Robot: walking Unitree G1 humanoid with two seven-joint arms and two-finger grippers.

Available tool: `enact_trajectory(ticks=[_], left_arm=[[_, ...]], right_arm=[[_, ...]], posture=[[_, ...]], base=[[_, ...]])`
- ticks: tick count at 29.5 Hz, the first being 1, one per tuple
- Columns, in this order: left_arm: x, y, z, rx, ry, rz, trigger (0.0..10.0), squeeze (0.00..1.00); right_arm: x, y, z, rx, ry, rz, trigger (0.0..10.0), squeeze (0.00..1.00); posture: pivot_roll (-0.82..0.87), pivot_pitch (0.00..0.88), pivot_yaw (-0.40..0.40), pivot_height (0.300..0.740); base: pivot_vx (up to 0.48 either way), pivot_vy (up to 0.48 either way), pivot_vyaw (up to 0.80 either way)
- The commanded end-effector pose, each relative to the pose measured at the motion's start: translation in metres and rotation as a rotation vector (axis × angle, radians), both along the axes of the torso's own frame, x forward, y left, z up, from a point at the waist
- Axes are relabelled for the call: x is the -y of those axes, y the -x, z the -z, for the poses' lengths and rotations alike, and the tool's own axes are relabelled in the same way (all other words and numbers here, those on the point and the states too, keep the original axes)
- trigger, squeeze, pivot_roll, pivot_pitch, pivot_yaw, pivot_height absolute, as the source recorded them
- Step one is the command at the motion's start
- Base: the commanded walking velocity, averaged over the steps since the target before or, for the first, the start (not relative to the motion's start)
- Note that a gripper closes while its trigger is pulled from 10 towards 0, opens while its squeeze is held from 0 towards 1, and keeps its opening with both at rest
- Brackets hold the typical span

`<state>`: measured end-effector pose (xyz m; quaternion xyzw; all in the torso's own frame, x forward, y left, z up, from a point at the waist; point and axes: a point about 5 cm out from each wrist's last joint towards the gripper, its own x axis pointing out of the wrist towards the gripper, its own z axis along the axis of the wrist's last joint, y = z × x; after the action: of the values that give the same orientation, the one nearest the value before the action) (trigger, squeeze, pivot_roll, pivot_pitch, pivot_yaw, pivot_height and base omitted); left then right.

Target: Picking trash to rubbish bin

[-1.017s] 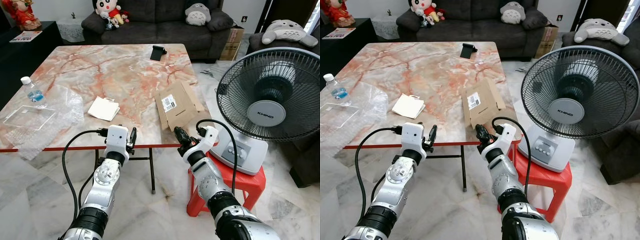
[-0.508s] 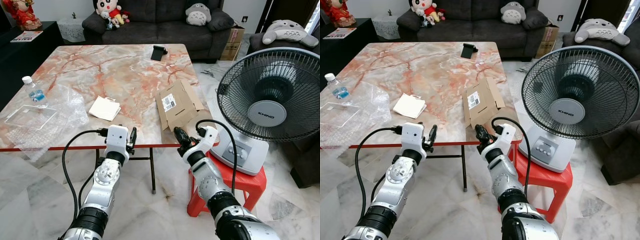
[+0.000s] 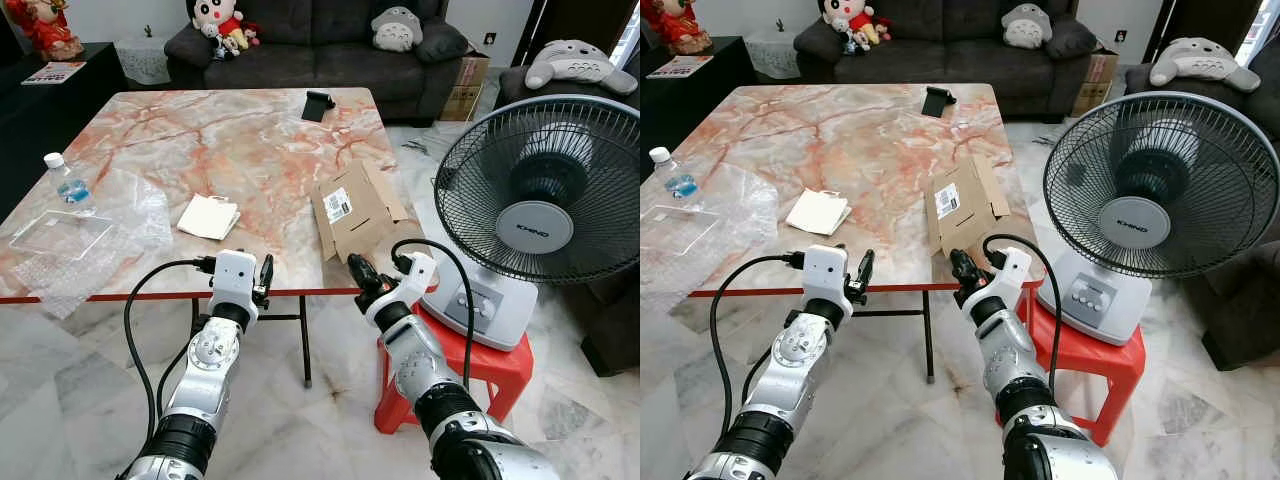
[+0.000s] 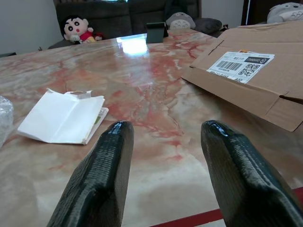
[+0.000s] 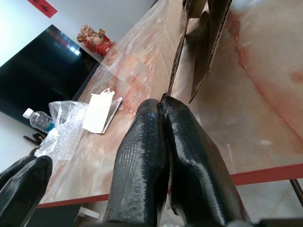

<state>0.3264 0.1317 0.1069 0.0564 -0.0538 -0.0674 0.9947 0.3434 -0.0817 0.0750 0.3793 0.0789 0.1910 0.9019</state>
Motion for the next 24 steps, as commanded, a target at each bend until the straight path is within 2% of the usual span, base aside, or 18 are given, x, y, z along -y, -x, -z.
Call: enact_trajectory(ticks=[1,19,21,22,23,24], left_arm=[[0.002,-0.002,-0.002,0.009,0.007,0.008,10.0,0.0],[0.002,-0.002,-0.002,0.009,0.007,0.008,10.0,0.0],[0.002,-0.002,-0.002,0.009,0.007,0.009,10.0,0.0],[-0.009,0.002,0.004,0.003,-0.004,-0.031,10.0,0.0],[-0.014,0.003,0.007,0.001,-0.01,-0.048,10.0,0.0],[-0.014,0.003,0.006,0.001,-0.01,-0.048,10.0,0.0]], right_arm=[[-0.014,0.004,0.0,0.007,-0.014,-0.026,10.0,0.0],[-0.014,0.004,0.0,0.007,-0.014,-0.026,10.0,0.0],[-0.014,0.004,0.0,0.008,-0.014,-0.026,10.0,0.0],[-0.008,0.007,0.0,0.108,0.191,0.019,10.0,0.0],[-0.007,0.009,-0.002,0.16,0.27,0.034,10.0,0.0],[-0.007,0.009,-0.001,0.157,0.266,0.035,10.0,0.0]], posture=[[0.02,0.0,0.028,0.74],[0.02,0.0,0.028,0.74],[0.02,0.0,0.0,0.74],[0.02,0.0,0.0,0.74],[0.02,0.0,0.0,0.74],[0.02,0.0,0.0,0.74]], base=[[0.0,0.0,0.0],[0.0,0.0,0.0],[0.0,0.0,0.0],[0.0,0.0,0.0],[0.0,0.0,0.0],[0.0,0.0,0.0]])
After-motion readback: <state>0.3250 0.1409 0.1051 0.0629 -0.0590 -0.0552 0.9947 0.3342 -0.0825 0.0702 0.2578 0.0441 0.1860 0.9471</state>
